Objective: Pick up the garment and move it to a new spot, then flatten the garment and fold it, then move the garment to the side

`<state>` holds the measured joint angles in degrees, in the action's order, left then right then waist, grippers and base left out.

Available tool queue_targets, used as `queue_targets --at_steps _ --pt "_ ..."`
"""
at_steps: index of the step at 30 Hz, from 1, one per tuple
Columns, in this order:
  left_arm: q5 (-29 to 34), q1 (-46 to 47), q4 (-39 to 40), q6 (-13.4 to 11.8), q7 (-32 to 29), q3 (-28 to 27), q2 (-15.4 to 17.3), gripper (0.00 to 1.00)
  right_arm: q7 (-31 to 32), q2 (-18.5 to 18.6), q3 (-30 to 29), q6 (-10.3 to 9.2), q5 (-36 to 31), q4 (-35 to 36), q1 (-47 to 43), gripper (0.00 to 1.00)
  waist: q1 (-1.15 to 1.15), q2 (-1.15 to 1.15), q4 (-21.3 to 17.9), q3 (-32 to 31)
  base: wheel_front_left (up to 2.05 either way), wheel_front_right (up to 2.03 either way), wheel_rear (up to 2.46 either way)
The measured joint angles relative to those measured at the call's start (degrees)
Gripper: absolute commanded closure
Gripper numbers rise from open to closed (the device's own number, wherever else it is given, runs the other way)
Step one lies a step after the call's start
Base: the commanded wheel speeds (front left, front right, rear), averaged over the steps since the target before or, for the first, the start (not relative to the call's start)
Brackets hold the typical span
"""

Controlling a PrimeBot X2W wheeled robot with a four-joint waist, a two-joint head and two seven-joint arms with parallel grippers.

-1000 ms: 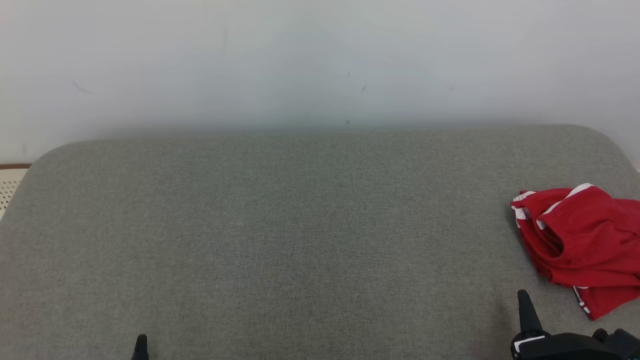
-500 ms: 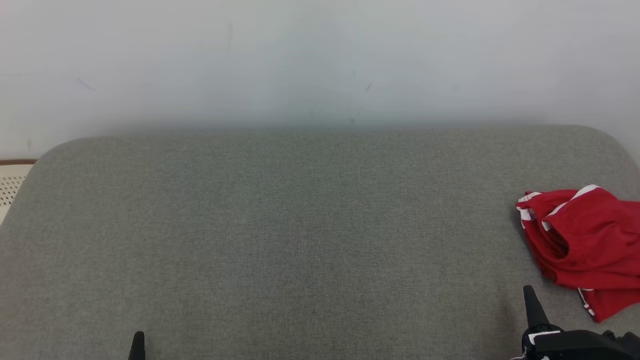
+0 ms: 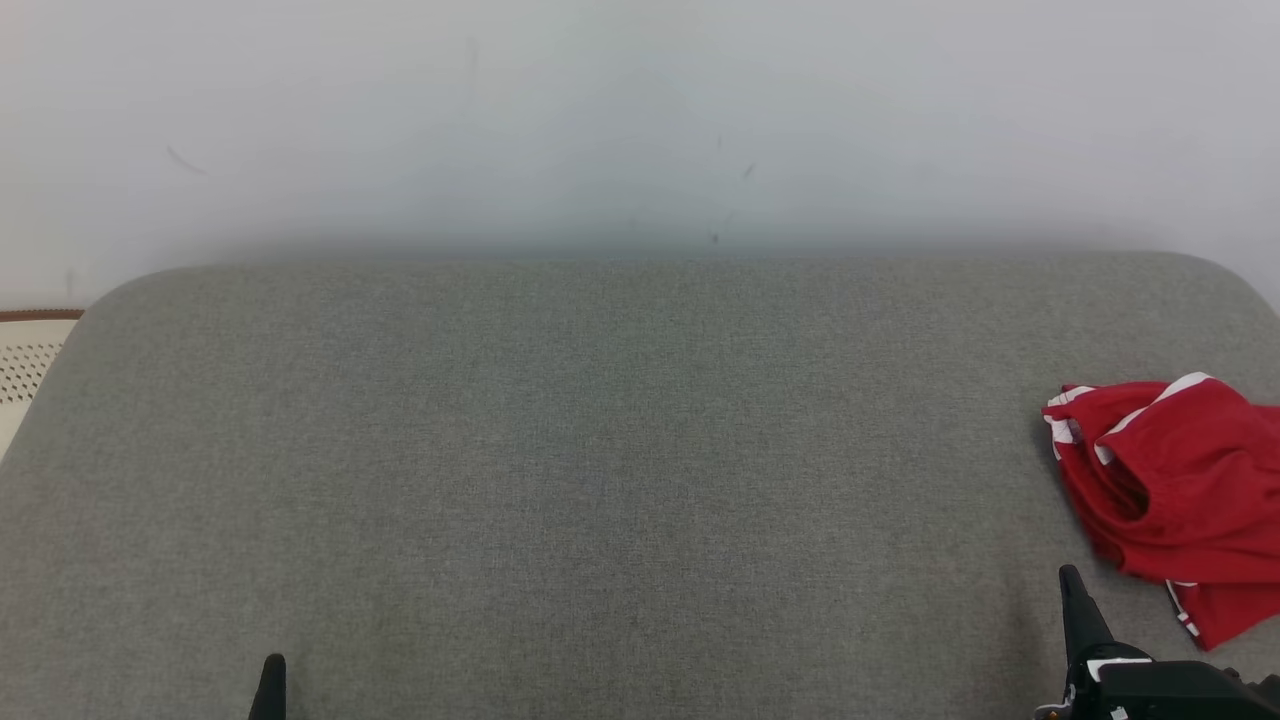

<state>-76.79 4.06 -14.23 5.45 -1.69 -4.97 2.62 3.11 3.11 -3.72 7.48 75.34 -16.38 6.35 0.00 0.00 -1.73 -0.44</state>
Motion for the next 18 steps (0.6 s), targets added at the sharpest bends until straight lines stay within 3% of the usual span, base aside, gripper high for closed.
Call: queue_targets --at_steps 18 --pt "-7.93 0.69 0.44 1.02 -2.11 -0.55 0.04 1.0 2.37 -0.05 -1.64 0.0 8.73 0.8 0.11 1.0 0.0 0.0 0.84 0.31 0.0 0.0 0.0"
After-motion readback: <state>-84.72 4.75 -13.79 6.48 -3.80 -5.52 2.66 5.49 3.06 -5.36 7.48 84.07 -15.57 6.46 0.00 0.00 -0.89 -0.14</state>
